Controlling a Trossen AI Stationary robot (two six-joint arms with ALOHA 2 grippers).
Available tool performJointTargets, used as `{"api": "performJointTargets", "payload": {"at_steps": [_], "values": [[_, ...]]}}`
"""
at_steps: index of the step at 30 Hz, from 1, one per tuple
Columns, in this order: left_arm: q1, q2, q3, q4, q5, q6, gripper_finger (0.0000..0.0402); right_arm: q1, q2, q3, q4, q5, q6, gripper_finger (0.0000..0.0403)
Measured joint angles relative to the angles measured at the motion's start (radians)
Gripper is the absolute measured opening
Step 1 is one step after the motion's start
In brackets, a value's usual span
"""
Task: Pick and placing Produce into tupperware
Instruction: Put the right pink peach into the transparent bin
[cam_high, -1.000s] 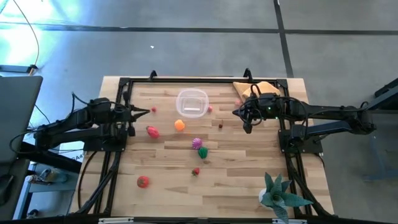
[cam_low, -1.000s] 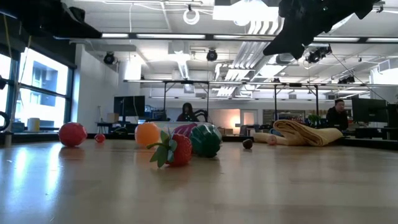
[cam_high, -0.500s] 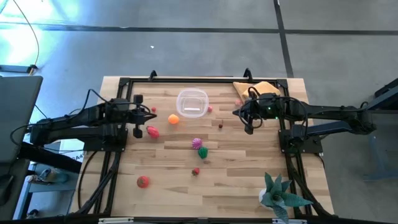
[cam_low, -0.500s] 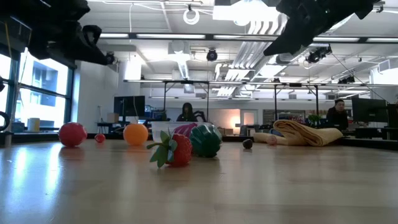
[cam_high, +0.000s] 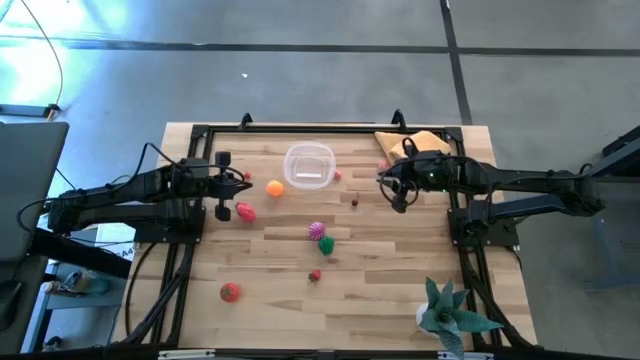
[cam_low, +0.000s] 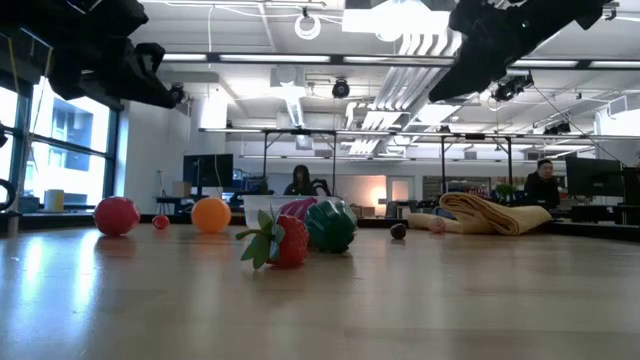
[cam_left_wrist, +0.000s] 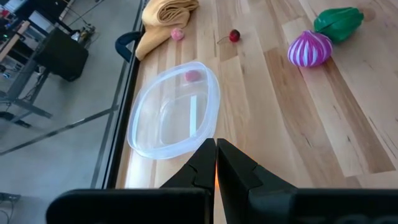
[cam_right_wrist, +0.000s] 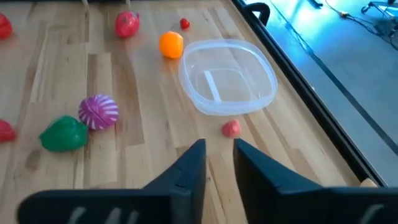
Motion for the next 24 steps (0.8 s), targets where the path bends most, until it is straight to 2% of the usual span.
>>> {"api": "performJointTargets", "payload": {"at_steps": [4,9,13,16,18,22,24], "values": [[0.000,0.000,0.000,0.000,0.000,0.000,0.0005,0.000,0.000,0.000,0.013,0.002,0.021,0.0108],[0.000,0.000,0.000,0.000,0.000,0.000,0.0005,-0.027,0.005,0.036,-0.013,-0.010,0.021,0.0117],[0.000,0.000,0.000,0.000,0.000,0.000,0.0005,-0.070,0.061,0.171,-0.075,-0.073,0.012,0.0118],[0.000,-0.001,0.000,0.000,0.000,0.000,0.0005,-0.106,0.151,0.313,-0.184,-0.073,0.014,0.0118],[0.000,-0.001,0.000,0.000,0.000,0.000,0.0005,-0.142,0.234,0.414,-0.270,-0.026,0.089,0.0118],[0.000,-0.001,0.000,-0.001,0.000,0.000,0.0005,-0.212,0.409,0.587,-0.453,0.107,0.362,0.0118],[0.000,-0.001,0.000,0.000,0.000,0.000,0.0005,-0.246,0.495,0.662,-0.538,0.124,0.454,0.0118]]}}
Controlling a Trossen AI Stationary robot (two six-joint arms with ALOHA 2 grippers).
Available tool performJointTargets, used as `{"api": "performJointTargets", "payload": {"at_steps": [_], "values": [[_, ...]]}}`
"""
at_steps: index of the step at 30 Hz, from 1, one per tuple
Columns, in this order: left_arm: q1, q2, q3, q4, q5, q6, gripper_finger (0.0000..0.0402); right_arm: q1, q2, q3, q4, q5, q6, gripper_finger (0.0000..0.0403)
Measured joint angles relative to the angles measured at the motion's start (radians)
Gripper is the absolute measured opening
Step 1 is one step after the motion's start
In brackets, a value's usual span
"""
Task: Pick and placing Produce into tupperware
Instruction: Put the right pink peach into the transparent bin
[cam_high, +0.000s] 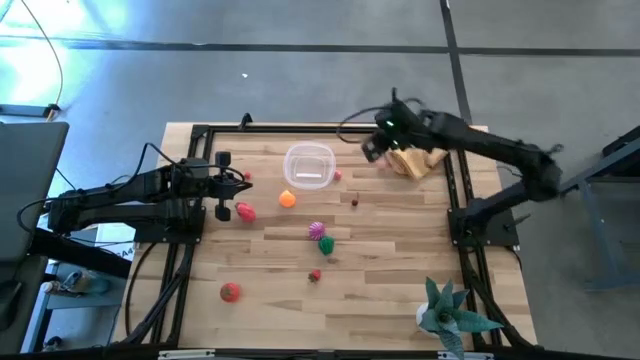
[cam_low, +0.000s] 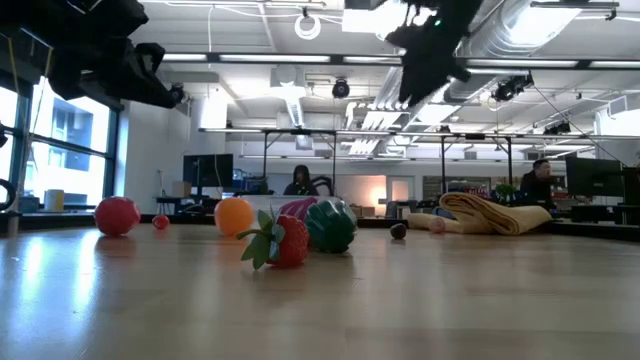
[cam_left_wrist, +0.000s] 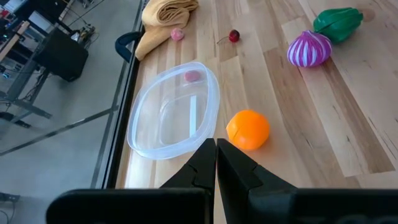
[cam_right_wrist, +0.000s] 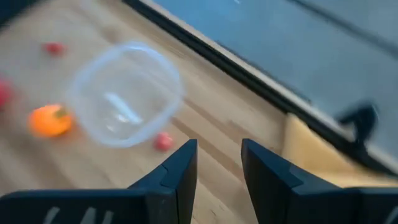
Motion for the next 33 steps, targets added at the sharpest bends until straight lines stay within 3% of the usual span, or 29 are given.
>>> {"api": "performJointTargets", "payload": {"at_steps": [8,16,22,33], "values": [[0.000,0.000,0.000,0.000,0.000,0.000,0.0005,-0.083,0.297,0.203,-0.227,-0.068,0.243,0.0118],[0.000,0.000,0.000,0.000,0.000,0.000,0.0005,-0.106,0.473,0.186,-0.323,-0.105,0.332,0.0118],[0.000,0.000,0.000,0.000,0.000,0.000,0.0005,-0.123,0.504,0.117,-0.331,-0.115,0.380,0.0118],[0.000,0.000,0.000,0.000,0.000,0.000,0.0005,-0.131,0.504,0.111,-0.254,-0.068,0.465,0.0118]]}}
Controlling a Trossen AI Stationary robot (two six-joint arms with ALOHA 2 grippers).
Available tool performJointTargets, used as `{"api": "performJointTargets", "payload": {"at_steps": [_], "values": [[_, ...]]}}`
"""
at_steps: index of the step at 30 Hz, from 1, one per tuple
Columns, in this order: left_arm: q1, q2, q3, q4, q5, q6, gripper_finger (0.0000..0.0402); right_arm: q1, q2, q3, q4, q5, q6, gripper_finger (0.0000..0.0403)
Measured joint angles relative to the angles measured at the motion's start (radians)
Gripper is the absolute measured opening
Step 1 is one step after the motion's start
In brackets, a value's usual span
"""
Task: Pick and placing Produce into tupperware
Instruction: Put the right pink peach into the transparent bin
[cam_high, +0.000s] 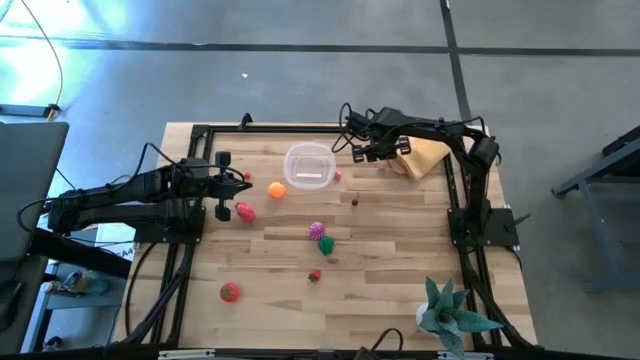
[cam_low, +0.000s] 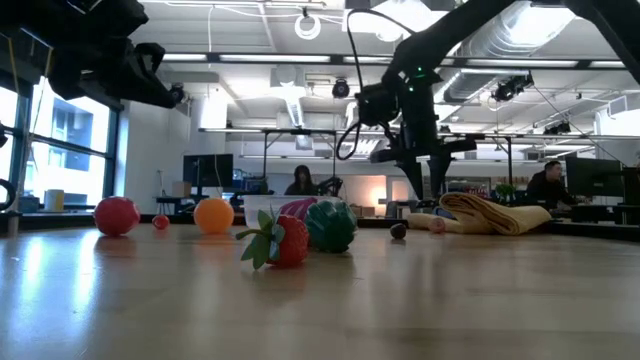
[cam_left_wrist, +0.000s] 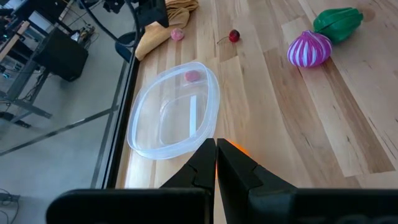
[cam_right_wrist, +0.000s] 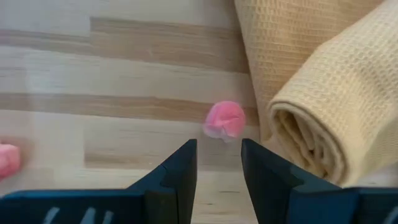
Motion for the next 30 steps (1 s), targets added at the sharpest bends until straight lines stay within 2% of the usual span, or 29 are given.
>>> {"api": "performJointTargets", "payload": {"at_steps": [13,17,22,30], "values": [[0.000,0.000,0.000,0.000,0.000,0.000,0.0005,0.001,0.000,-0.004,0.019,0.096,0.067,0.0118],[0.000,0.000,0.000,0.000,0.000,0.000,0.0005,0.001,-0.001,-0.054,0.033,0.096,0.088,0.0118],[0.000,0.000,0.000,0.000,0.000,0.000,0.0005,-0.010,0.000,-0.139,0.143,0.057,0.097,0.0118],[0.000,0.000,0.000,0.000,0.000,0.000,0.0005,-0.014,-0.001,-0.153,0.183,0.052,0.141,0.0118]]}}
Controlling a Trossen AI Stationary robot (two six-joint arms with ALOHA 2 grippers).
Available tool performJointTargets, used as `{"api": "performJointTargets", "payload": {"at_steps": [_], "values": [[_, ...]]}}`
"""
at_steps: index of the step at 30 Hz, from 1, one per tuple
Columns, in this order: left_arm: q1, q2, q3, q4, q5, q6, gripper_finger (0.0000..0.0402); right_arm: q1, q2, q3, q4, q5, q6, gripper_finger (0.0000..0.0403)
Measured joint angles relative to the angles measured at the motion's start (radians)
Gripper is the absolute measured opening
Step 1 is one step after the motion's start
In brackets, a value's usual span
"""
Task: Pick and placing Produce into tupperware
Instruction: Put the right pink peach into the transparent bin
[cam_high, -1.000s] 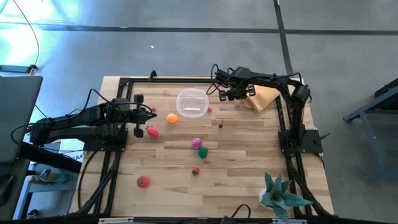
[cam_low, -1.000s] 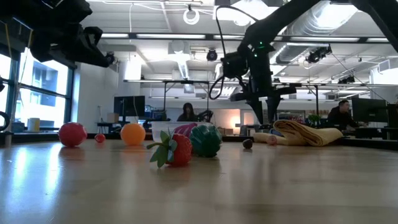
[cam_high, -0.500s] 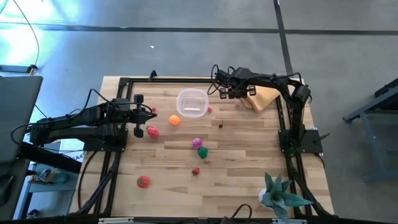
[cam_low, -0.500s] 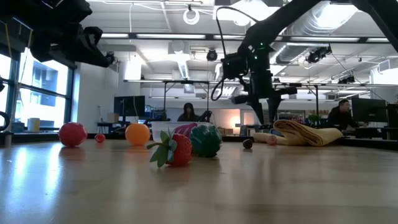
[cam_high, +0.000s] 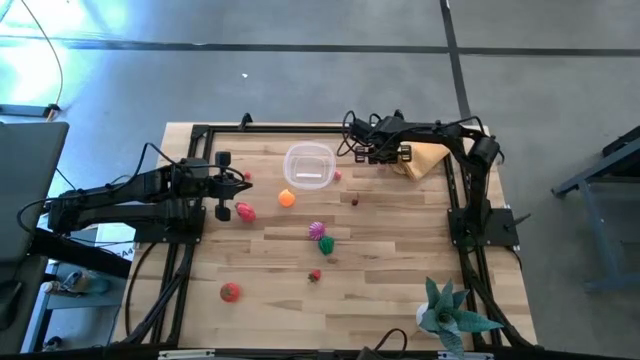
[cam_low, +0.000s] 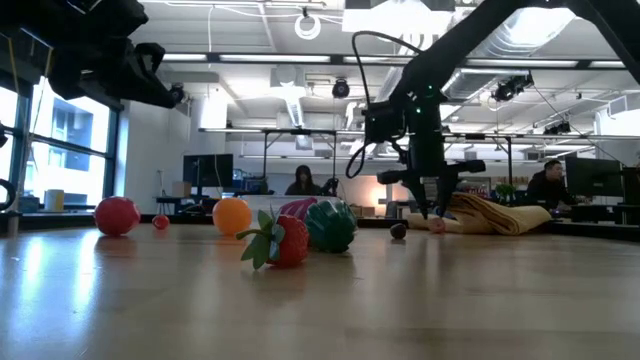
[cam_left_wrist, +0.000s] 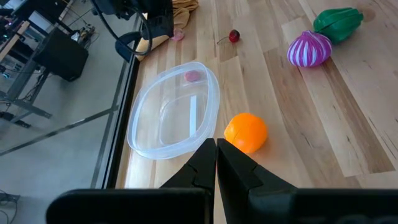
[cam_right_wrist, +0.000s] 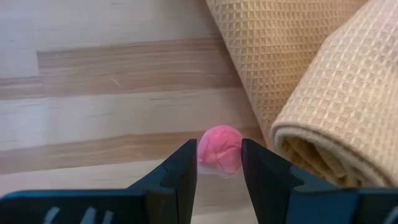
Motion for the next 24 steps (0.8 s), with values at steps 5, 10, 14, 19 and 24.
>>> {"api": "performJointTargets", "payload": {"at_steps": [5,10,14,19,24], "values": [[0.000,0.000,0.000,0.000,0.000,0.000,0.0005,0.002,0.000,0.000,0.000,-0.005,-0.001,0.0133],[0.000,0.000,0.000,0.000,0.000,0.000,0.0005,0.018,0.000,0.000,-0.029,0.045,-0.001,0.0187],[0.000,0.000,0.000,0.000,0.000,0.000,0.0005,0.025,0.000,0.001,-0.021,0.061,0.005,0.0221],[0.000,0.000,0.000,0.000,0.000,0.000,0.0005,0.024,0.000,0.001,-0.025,0.060,0.008,0.0226],[0.000,0.000,0.000,0.000,0.000,0.000,0.0005,0.024,0.000,0.002,-0.019,0.050,0.023,0.0226]]}}
